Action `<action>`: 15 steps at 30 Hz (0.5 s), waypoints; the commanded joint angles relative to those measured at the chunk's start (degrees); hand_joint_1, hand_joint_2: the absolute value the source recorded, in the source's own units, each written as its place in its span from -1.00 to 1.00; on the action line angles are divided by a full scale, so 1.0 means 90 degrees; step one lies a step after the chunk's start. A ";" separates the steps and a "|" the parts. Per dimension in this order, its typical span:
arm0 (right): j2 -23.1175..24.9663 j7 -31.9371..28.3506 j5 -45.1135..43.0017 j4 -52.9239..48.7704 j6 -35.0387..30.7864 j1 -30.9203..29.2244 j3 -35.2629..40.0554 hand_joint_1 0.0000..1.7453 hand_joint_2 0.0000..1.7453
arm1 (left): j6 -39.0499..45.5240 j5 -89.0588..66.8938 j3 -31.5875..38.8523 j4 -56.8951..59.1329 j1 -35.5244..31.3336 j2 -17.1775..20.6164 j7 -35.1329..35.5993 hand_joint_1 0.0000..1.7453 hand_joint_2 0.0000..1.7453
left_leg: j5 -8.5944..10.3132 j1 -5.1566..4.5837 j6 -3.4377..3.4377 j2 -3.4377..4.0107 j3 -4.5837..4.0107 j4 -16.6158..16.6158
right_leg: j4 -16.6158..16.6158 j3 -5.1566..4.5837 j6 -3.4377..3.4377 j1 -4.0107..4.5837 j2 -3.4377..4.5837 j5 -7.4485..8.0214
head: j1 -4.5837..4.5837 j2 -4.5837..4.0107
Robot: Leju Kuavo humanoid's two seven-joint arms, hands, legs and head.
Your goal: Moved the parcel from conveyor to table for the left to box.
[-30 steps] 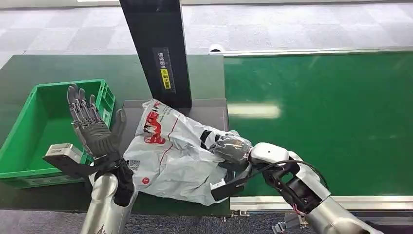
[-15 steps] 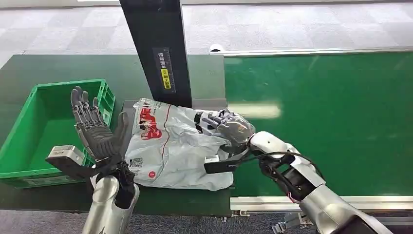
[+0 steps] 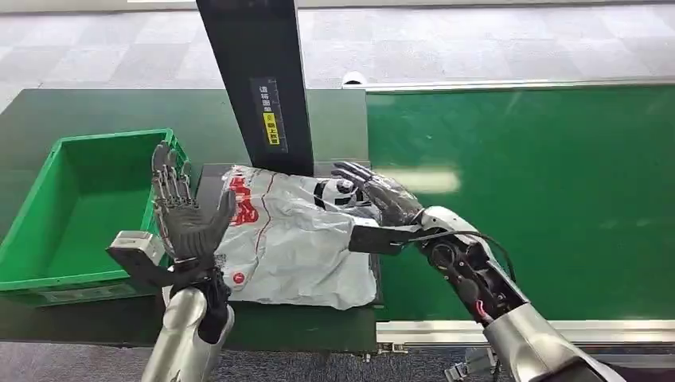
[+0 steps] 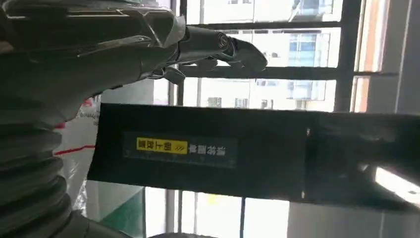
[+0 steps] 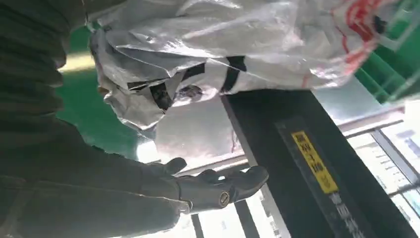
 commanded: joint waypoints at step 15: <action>0.0008 -0.0281 -0.1293 -0.1318 0.0454 0.0522 -0.1964 -1.00 1.00 | -0.0348 -0.3020 -0.0911 0.2601 -0.0888 0.0459 0.2336 -1.00 1.00 | 0.0007 -0.0008 0.0001 -0.0007 0.0024 -0.0018 | -0.0014 0.0024 0.0007 -0.0006 -0.0024 0.0000 | 0.0000 0.0000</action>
